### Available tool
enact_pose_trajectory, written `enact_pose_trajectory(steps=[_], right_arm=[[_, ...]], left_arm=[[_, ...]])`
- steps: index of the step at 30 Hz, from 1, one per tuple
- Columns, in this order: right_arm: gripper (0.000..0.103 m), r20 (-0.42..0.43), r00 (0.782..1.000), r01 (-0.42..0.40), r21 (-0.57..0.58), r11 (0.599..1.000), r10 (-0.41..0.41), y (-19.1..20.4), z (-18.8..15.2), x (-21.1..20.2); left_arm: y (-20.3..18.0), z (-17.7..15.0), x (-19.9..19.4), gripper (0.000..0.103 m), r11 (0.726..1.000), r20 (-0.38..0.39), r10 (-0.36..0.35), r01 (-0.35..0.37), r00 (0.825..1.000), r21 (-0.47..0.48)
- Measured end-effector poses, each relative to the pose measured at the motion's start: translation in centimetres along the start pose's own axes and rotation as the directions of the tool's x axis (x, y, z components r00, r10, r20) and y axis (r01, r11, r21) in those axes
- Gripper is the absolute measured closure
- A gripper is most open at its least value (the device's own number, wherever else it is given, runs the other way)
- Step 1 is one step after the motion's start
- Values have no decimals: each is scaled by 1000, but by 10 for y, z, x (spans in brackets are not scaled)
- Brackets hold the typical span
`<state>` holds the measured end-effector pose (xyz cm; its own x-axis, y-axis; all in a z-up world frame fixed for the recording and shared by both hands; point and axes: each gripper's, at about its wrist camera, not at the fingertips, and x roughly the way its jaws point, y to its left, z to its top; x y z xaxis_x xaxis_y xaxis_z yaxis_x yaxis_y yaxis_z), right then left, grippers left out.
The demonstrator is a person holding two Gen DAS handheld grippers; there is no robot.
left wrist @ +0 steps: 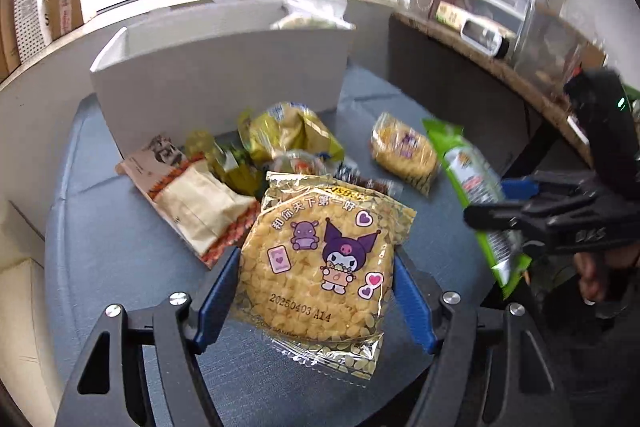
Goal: Organize snacks
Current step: 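Carry both packs over the box and release them inside with both grippers, then withdraw both open grippers from the box toward the table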
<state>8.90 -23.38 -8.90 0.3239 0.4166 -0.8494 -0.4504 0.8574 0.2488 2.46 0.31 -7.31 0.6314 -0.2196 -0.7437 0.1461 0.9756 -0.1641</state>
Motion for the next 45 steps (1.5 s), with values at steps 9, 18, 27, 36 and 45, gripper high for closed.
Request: enact_pose_trajectory(steps=[9,18,27,36,45], right_arm=[[36,96,994,-43,-42,998,46,7,41,-19],[35,248,963,-87,-94,992,108,28,174,-20],[35,213,973,-77,-64,995,89,43,291,49],[0,126,977,-174,15,985,171,36,305,84],[0,244,953,-203,72,976,180,15,297,51]], left_arm=[[21,47,-39,26,995,133,81,-74,988,-61],[69,165,-27,26,984,227,167,-147,959,-99],[116,228,35,25,959,155,259,-235,953,-160],[141,216,59,0,957,121,237,-210,964,-199],[136,197,53,0,955,111,255,-232,961,-188]])
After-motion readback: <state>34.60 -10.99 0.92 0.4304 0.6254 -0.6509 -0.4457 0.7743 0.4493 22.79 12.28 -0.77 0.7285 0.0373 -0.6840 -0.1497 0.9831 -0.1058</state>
